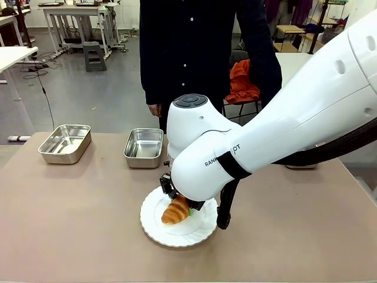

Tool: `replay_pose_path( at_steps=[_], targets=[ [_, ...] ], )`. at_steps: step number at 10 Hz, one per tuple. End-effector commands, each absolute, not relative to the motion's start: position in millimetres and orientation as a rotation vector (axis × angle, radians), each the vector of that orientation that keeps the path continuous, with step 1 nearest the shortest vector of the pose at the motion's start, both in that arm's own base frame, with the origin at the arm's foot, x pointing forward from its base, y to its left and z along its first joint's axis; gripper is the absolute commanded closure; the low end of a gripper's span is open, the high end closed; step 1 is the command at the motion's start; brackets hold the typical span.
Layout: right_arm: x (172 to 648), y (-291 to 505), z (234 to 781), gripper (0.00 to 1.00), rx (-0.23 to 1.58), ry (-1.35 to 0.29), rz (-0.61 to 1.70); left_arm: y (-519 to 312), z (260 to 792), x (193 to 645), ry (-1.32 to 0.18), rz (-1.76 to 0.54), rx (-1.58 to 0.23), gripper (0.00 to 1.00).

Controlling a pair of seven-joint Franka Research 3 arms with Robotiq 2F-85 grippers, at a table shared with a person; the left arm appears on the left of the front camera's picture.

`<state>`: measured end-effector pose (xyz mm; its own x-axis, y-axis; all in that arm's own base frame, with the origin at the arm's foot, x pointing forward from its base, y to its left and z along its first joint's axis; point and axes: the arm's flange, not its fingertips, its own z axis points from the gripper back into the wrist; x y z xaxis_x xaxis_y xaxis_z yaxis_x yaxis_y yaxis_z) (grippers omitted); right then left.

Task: Place the bread in the container.
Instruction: Place the Butter Roll into the Airtight Container indicated by the human.

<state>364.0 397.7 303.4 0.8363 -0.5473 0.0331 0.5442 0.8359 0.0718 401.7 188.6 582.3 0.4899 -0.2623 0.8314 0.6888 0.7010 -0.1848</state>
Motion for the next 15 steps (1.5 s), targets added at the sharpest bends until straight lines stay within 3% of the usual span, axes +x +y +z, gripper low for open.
replay_pose_path(
  at_steps=[1, 2, 3, 8, 10, 13, 14, 15],
  targets=[
    [363.9, 397.4, 301.5, 0.59, 0.081, -0.062, -0.576, 188.5, 583.7, 399.7, -0.89, -0.624, -0.553, 0.0],
    [364.0, 397.7, 303.4, 0.34, 0.06, -0.053, -0.578, 188.5, 583.7, 399.7, -0.89, -0.624, -0.553, 0.0],
    [374.8, 384.2, 325.2, 0.43, 0.087, -0.07, -0.553, 188.5, 583.7, 399.7, -0.89, -0.624, -0.553, 0.0],
    [423.5, 273.5, 468.6, 0.43, 0.211, -0.108, -0.292, 188.5, 583.7, 399.7, -0.89, -0.624, -0.553, 0.0],
    [449.9, 226.6, 485.3, 0.43, 0.137, -0.086, -0.059, 188.5, 583.7, 399.7, -0.89, -0.624, -0.553, 0.0],
    [466.1, 181.4, 471.5, 0.43, -0.046, -0.221, 0.253, 188.5, 583.7, 399.7, -0.89, -0.624, -0.553, 0.0],
    [468.9, 176.7, 461.7, 0.43, 0.061, -0.176, 0.35, 188.5, 583.7, 399.7, -0.89, -0.624, -0.553, 0.0],
    [463.0, 185.4, 477.5, 0.43, -0.016, -0.13, 0.145, 188.5, 583.7, 399.7, -0.89, -0.624, -0.553, 0.0]
  ],
)
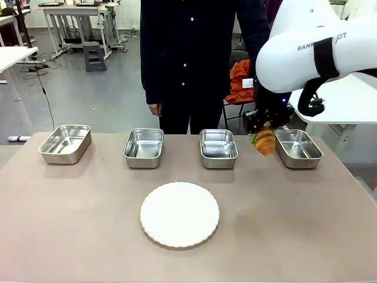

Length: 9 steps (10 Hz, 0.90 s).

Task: Place the bread in the container.
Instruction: Place the Butter Roll into the Airtight Container indicated by the human.

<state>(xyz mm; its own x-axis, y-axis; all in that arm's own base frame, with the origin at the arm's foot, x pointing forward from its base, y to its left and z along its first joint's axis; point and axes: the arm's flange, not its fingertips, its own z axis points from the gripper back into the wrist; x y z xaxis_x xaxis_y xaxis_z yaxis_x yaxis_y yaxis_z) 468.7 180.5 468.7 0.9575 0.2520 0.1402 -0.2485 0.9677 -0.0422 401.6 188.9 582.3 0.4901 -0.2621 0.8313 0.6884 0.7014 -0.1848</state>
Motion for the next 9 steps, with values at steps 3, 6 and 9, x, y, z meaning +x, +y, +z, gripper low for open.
replay_pose_path(
  at_steps=[3, 6, 9],
  targets=[
    [467.3, 181.4, 470.1, 0.43, -0.022, -0.14, 0.227, 188.5, 583.7, 399.7, -0.89, -0.624, -0.553, 0.0],
    [542.5, 107.2, 476.2, 0.43, 0.108, -0.264, 0.119, 188.5, 583.7, 399.7, -0.89, -0.624, -0.553, 0.0],
    [589.3, 60.9, 456.7, 0.43, 0.148, -0.22, 0.203, 188.5, 583.7, 399.7, -0.89, -0.624, -0.553, 0.0]
  ],
)
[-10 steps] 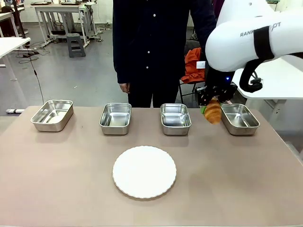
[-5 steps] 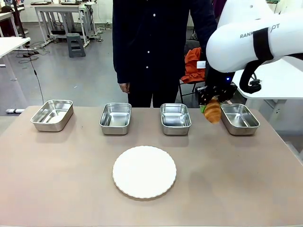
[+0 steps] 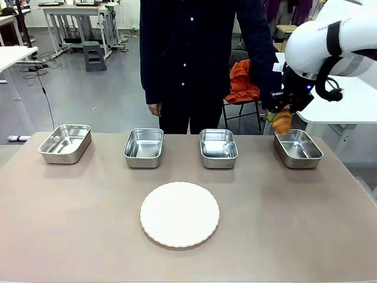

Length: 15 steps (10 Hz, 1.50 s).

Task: Place the bread in the container.
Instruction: Place the Butter Roll into the Airtight Container indicated by the human.

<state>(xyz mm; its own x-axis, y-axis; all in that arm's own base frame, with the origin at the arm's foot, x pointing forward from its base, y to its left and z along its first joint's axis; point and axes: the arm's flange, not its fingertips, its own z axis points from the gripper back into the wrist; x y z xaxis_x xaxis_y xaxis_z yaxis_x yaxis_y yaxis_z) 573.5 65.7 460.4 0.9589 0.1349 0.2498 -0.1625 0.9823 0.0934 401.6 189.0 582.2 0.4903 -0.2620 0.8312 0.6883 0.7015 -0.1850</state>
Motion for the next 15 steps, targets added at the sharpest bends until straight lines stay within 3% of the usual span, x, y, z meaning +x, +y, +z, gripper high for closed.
replay_pose_path(
  at_steps=[1, 6, 11, 12, 15],
  targets=[
    [599.6, 43.8, 445.2, 0.43, 0.128, -0.208, 0.214, 188.5, 583.7, 399.7, -0.89, -0.624, -0.553, 0.0],
    [609.3, -7.8, 399.8, 0.43, 0.015, -0.177, 0.272, 188.5, 583.7, 399.7, -0.89, -0.624, -0.553, 0.0],
    [619.2, -25.6, 372.0, 0.43, 0.019, -0.212, 0.353, 188.5, 583.7, 399.7, -0.89, -0.624, -0.553, 0.0],
    [617.7, -27.8, 371.0, 0.0, 0.009, -0.216, 0.368, 188.5, 583.7, 399.7, -0.89, -0.624, -0.553, 0.0],
    [612.8, -31.8, 379.6, 0.0, 0.021, -0.238, 0.364, 188.5, 583.7, 399.7, -0.89, -0.624, -0.553, 0.0]
  ],
)
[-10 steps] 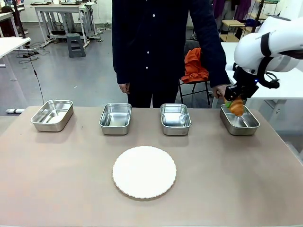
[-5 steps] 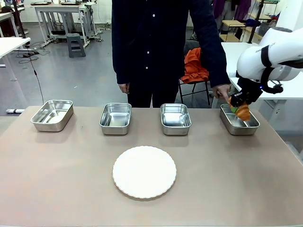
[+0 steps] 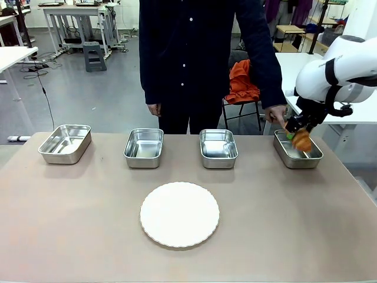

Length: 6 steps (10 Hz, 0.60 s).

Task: Place the bread in the container.
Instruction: Place the Butter Roll into the Airtight Container indicated by the human.

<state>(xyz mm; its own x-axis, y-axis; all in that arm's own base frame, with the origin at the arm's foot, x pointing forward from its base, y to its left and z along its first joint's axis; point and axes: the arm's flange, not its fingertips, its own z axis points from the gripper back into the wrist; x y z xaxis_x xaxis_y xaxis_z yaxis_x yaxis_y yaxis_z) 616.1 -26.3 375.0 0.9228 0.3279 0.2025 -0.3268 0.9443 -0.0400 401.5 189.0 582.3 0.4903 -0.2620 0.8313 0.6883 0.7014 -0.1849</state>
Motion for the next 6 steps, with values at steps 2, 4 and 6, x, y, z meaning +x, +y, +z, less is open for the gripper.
replay_pose_path(
  at_steps=[2, 4, 6],
  targets=[
    [615.1, -30.8, 378.9, 0.0, 0.03, -0.235, 0.362, 188.5, 583.7, 399.7, -0.89, -0.624, -0.553, 0.0],
    [614.4, -25.7, 385.5, 0.0, 0.067, -0.128, 0.316, 188.5, 583.7, 399.7, -0.89, -0.624, -0.553, 0.0],
    [616.0, -24.9, 377.9, 0.0, 0.005, -0.217, 0.332, 188.5, 583.7, 399.7, -0.89, -0.624, -0.553, 0.0]
  ],
)
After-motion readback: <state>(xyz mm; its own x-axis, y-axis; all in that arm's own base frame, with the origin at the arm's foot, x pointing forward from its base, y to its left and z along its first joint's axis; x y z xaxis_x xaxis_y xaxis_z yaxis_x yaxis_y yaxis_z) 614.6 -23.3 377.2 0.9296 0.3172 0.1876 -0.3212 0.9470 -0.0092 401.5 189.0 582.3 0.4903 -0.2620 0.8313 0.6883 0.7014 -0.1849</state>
